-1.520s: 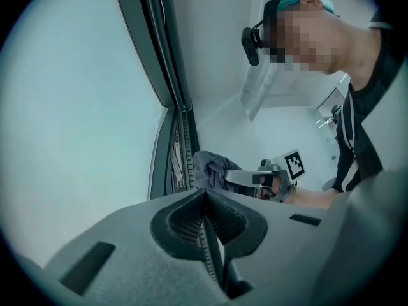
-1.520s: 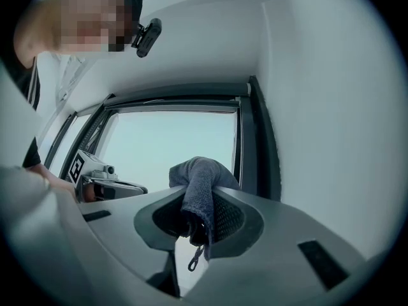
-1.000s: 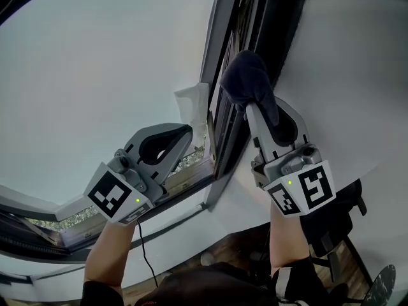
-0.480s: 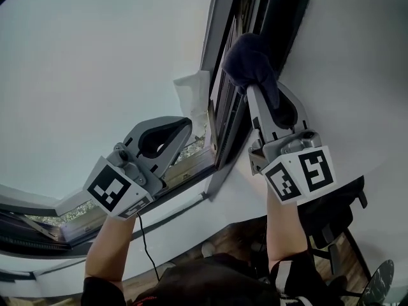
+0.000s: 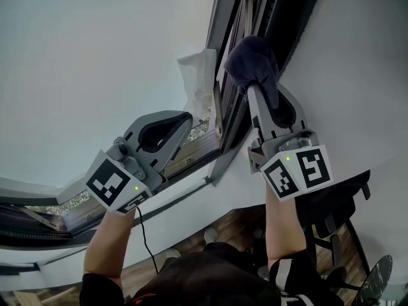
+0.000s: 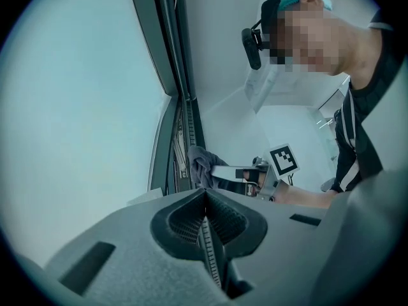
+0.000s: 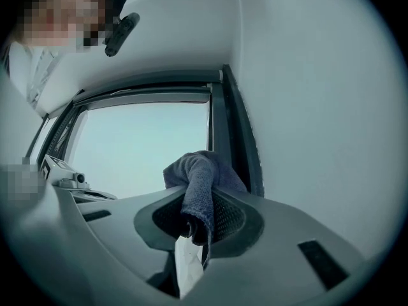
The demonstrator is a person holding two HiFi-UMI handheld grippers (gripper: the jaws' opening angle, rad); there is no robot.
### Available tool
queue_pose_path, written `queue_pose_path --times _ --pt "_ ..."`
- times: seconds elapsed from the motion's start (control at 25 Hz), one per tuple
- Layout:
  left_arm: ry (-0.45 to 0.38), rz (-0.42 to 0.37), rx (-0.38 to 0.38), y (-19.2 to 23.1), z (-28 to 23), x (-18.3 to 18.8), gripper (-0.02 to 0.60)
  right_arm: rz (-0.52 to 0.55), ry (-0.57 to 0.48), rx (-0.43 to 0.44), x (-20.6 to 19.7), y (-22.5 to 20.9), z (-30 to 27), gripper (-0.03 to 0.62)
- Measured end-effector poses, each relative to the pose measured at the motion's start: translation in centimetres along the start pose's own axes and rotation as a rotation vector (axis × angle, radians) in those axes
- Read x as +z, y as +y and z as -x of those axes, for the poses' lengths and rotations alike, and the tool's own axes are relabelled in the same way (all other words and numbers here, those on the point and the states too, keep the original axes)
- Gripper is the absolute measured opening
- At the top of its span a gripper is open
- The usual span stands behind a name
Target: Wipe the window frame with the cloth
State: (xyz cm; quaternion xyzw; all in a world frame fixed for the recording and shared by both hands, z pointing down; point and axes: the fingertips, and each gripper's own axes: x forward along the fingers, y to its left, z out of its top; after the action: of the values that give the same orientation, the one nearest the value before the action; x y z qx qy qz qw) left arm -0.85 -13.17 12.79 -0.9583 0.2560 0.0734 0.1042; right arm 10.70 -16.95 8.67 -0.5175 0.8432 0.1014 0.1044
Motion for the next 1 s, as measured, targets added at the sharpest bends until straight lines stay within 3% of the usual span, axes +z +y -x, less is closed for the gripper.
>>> queue_pose_path --times 1.0 --pt "0.124 0.154 0.003 -2.1 2.2 -8.5 0.018 -0.126 0.158 -0.061 -11.4 -0.7 3.1 0.069"
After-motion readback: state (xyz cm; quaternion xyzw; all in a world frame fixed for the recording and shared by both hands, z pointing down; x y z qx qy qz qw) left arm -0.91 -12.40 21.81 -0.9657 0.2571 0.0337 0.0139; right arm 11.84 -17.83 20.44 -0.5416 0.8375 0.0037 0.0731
